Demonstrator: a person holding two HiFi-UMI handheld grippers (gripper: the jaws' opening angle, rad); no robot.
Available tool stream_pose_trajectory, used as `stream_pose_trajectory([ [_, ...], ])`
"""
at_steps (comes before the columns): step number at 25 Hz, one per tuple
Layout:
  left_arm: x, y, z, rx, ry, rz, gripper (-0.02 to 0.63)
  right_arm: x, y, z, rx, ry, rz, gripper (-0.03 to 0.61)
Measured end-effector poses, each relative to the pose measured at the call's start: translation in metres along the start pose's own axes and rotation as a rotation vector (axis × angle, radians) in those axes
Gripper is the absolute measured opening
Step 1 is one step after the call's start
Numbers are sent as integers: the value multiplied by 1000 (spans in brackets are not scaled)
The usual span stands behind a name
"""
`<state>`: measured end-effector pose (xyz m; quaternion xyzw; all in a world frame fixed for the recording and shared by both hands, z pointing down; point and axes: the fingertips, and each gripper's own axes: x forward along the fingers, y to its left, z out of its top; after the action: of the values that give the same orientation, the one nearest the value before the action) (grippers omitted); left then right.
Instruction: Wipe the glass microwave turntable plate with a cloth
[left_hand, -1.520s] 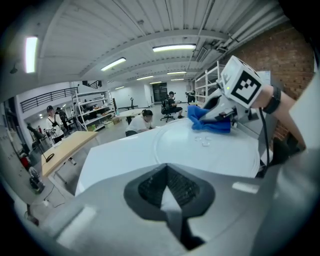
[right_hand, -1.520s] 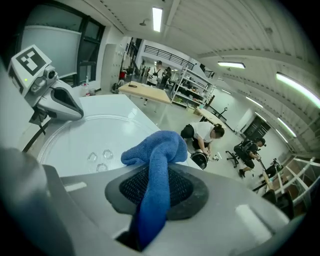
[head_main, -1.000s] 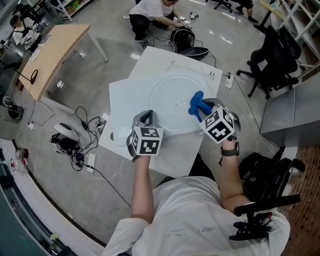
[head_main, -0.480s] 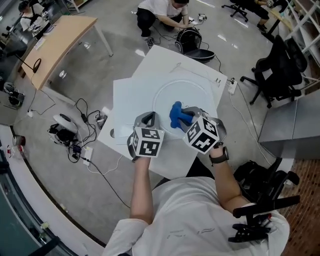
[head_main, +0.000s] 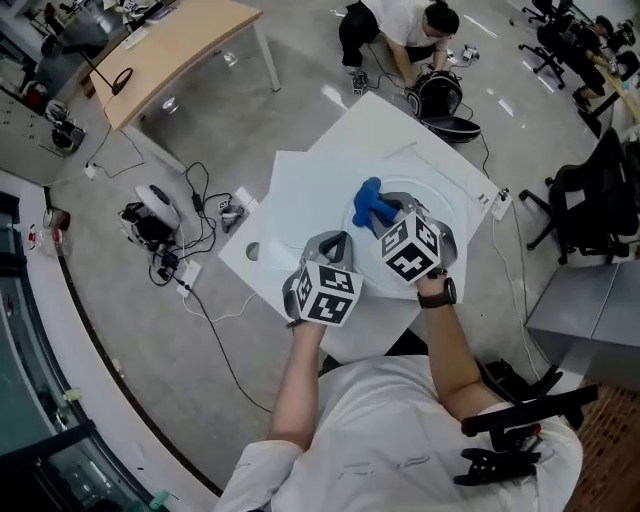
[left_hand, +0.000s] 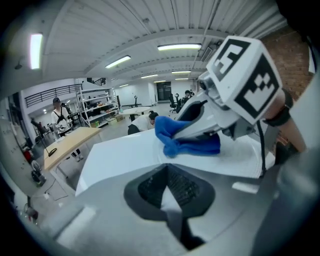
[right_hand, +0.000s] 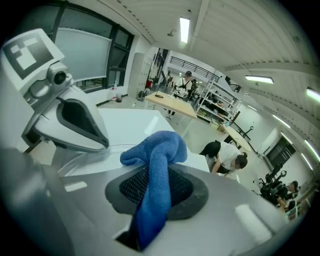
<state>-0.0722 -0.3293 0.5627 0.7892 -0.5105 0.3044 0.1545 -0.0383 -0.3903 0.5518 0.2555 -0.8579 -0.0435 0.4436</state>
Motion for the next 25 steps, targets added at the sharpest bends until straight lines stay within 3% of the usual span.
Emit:
stream_pose_trajectory([
  [8,0,5,-2,-3,-3,7,0,-12,-70,-44,122,75,-144,80],
  [15,-8,8,-4,-8,-7,2,0,-60,-69,-90,184,140,-229,80],
  [20,-3,12,-3,10,-5,-13,0,-78,-53,-107,198,171,-216,80],
  [25,0,10,0,20,-5,-13,0,-94,-18,-113,181,184,-125,81],
])
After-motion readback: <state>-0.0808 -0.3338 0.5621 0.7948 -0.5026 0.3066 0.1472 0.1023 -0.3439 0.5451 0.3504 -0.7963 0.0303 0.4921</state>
